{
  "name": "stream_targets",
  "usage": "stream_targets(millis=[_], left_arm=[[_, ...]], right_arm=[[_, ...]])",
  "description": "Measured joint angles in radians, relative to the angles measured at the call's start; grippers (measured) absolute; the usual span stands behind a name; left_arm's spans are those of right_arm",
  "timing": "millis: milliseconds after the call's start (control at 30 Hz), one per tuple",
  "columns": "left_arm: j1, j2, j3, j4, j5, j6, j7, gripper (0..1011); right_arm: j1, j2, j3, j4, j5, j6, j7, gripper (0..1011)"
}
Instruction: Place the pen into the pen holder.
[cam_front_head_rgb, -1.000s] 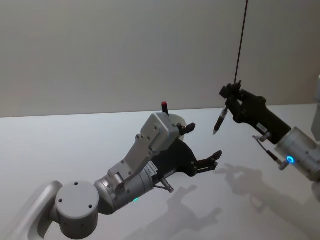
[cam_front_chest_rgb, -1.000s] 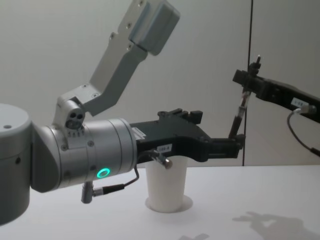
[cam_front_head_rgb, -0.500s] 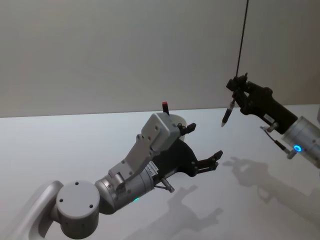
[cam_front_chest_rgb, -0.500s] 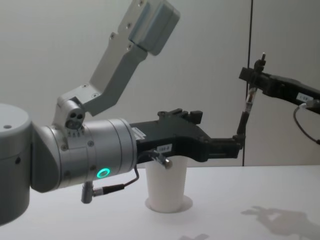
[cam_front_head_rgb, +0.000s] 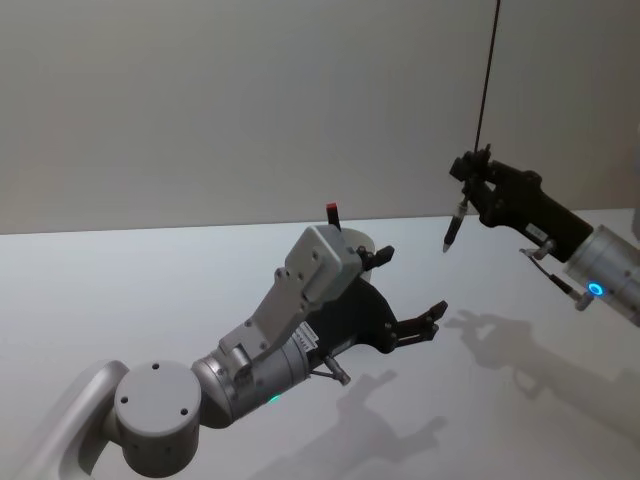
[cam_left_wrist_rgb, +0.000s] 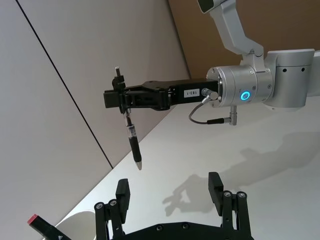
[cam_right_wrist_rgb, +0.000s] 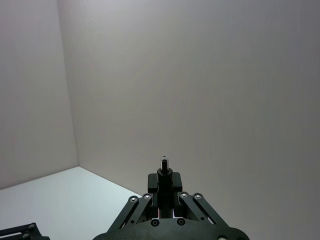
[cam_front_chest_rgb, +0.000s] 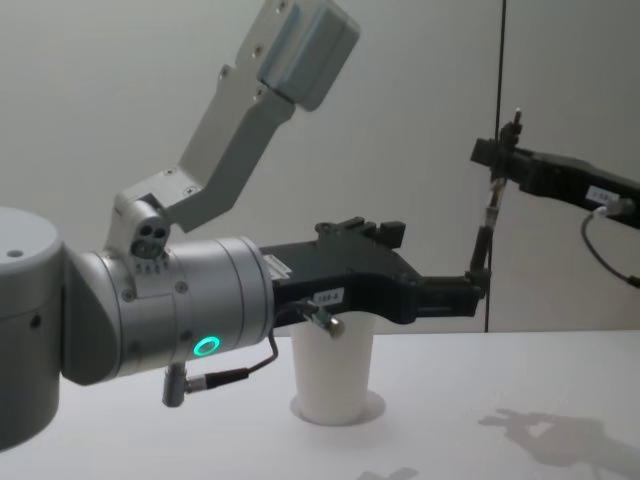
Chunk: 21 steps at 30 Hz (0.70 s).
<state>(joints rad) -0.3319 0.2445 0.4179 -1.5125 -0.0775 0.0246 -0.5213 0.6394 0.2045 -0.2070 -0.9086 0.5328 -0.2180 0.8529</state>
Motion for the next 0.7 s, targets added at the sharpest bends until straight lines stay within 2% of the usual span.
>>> stream_targets(millis=[367, 700], left_arm=[[0.0, 0.0, 0.0, 0.0, 0.0, 0.0, 0.0, 1000], [0.0, 0.0, 0.0, 0.0, 0.0, 0.0, 0.0, 1000]], right_arm=[[0.025, -0.019, -0.026, 0.04, -0.009, -0.011, 0.003, 147], [0.062, -0.043, -0.049, 0.102, -0.015, -0.054, 0.01, 147]])
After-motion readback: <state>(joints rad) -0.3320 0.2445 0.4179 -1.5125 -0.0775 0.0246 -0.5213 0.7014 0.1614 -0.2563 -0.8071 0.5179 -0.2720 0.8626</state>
